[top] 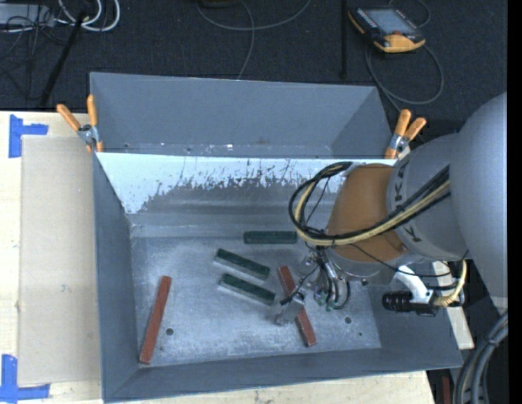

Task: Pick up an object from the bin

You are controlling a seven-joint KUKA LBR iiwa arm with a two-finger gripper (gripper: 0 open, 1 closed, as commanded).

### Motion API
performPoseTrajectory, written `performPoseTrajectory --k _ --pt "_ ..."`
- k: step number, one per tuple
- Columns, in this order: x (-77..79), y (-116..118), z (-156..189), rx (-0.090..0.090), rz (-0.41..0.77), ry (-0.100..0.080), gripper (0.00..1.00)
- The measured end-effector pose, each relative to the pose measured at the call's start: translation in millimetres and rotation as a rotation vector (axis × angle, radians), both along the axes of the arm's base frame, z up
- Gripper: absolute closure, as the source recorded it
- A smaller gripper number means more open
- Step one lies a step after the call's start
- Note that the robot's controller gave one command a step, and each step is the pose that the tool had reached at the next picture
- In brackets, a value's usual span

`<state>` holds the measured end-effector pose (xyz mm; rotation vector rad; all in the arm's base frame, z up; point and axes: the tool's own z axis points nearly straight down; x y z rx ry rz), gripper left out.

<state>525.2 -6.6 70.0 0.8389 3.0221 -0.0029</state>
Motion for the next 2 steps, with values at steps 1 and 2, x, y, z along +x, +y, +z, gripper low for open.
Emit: performPoseTrajectory --k 1,2 --pt "-43.9 40 4 0.005 -0.129 0.011 0.0" --pt "-8.8 26 -1 0.003 -0.272 0.004 0.0"
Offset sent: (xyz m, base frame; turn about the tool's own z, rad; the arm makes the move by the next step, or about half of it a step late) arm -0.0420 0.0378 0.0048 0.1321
